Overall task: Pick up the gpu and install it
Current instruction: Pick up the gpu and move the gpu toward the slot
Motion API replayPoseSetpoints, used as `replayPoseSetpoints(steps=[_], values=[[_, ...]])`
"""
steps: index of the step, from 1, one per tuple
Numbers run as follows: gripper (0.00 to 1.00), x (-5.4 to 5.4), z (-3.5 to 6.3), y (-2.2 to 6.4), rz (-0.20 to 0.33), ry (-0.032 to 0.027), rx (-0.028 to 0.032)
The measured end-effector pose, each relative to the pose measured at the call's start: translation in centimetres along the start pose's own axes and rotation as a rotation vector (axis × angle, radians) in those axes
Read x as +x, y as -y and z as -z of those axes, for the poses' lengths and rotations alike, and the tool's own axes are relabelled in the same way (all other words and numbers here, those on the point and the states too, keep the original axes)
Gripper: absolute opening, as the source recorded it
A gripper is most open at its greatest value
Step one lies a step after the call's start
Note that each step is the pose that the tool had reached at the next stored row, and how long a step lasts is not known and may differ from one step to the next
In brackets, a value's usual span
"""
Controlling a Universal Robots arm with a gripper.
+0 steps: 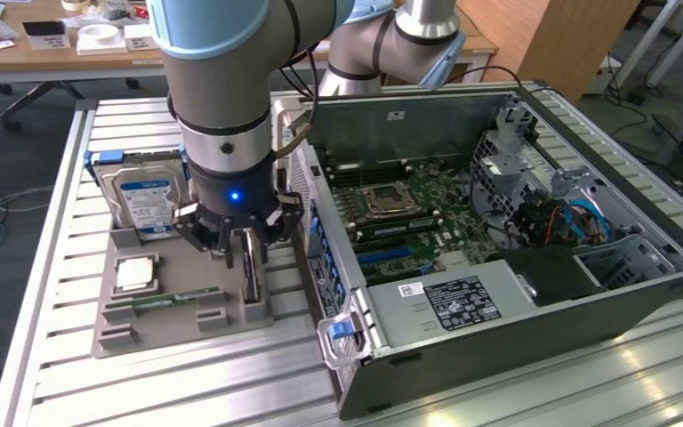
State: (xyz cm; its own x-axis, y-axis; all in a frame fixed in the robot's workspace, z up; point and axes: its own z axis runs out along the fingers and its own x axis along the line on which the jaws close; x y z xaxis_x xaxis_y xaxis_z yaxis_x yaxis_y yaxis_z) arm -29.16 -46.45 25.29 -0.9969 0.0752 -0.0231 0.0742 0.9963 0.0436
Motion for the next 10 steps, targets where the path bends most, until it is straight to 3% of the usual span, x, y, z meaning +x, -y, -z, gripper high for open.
replayPoseSetpoints(steps=[10], values=[[0.47,0.00,-0.16,0.00,0.000,0.0001,-0.0001]])
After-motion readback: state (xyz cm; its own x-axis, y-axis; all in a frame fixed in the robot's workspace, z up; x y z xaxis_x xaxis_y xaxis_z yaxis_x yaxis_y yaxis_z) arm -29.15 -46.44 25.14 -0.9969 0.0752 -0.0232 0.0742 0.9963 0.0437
